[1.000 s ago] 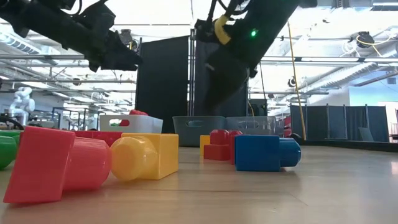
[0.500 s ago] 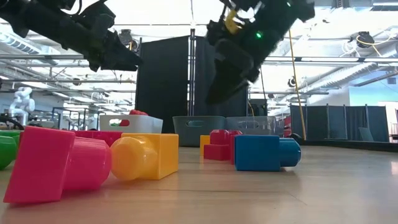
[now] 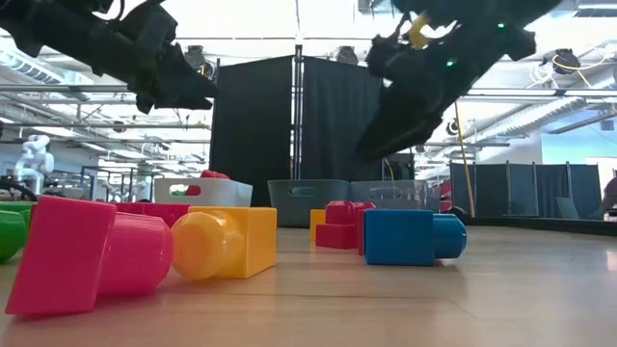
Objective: Sort blocks by size
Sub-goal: Put the 2 studs green game piece into the blue bin
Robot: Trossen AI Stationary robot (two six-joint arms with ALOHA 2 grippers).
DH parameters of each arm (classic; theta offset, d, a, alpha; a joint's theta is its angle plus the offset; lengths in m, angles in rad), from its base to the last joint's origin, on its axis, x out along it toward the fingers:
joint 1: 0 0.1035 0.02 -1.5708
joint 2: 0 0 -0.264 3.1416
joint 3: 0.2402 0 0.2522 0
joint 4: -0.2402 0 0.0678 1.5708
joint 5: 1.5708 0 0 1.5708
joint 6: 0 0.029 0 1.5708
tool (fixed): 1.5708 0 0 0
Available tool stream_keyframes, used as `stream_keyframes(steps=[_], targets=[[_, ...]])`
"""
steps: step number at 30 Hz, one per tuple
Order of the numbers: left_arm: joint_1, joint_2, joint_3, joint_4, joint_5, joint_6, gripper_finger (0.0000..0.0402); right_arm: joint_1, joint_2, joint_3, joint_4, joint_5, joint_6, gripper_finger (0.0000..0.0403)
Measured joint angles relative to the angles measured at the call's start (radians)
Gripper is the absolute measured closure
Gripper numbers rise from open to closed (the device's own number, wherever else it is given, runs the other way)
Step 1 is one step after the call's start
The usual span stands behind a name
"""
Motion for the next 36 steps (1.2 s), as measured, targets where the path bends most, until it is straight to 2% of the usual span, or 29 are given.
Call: stream_keyframes(steps=[6, 16, 23, 30, 36], targets=[[-0.001, 0.000, 0.000, 0.010, -0.001, -0.001, 0.0232, -0.005, -0.077, -0.106, 0.116, -0.121, 0.003, 0.0136], [-0.001, 0.000, 0.000, 0.014, -0.002, -0.025, 0.0232, -0.006, -0.081, -0.112, 0.118, -0.125, -0.060, 0.0136], [-0.011, 0.006, 0.000, -0.047, 0.151, -0.027, 0.0232, -0.008, -0.081, -0.112, 0.100, -0.122, -0.091, 0.0136], [-0.079, 0.062, -0.001, -0.092, 0.277, -0.028, 0.0232, -0.029, -0.080, -0.112, 0.102, -0.116, -0.155, 0.0136], [-0.158, 0.112, -0.001, -0.155, 0.332, -0.051, 0.0232, -0.072, -0.080, -0.112, 0.103, -0.072, -0.164, 0.0136]])
